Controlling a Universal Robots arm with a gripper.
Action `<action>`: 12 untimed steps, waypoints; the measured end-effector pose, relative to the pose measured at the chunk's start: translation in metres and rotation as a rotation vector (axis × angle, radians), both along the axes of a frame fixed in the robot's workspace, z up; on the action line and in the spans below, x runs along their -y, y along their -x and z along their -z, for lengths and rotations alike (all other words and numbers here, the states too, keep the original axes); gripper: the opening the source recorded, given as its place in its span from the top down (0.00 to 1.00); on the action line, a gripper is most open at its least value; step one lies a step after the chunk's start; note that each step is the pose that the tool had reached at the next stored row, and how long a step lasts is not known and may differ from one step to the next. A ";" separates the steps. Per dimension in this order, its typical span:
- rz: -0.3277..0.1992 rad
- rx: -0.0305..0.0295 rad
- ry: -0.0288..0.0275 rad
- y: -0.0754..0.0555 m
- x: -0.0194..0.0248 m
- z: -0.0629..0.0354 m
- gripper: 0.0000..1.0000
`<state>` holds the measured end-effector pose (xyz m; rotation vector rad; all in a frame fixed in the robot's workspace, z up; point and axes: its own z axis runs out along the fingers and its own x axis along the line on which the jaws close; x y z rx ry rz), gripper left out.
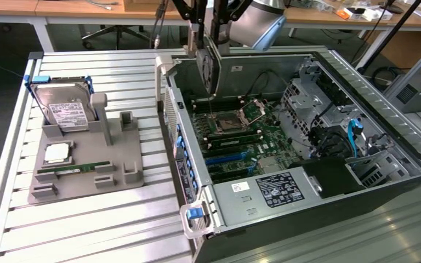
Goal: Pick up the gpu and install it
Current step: 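Pick up the gpu and move the gpu toward the slot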
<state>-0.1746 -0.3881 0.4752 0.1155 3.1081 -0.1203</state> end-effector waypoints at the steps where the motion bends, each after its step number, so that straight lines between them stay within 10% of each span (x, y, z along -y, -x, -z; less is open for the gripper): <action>1: 0.000 -0.0001 0.0011 -0.001 0.0000 0.0004 0.73; 12: 0.000 -0.0001 0.0173 -0.017 0.0000 0.0075 0.73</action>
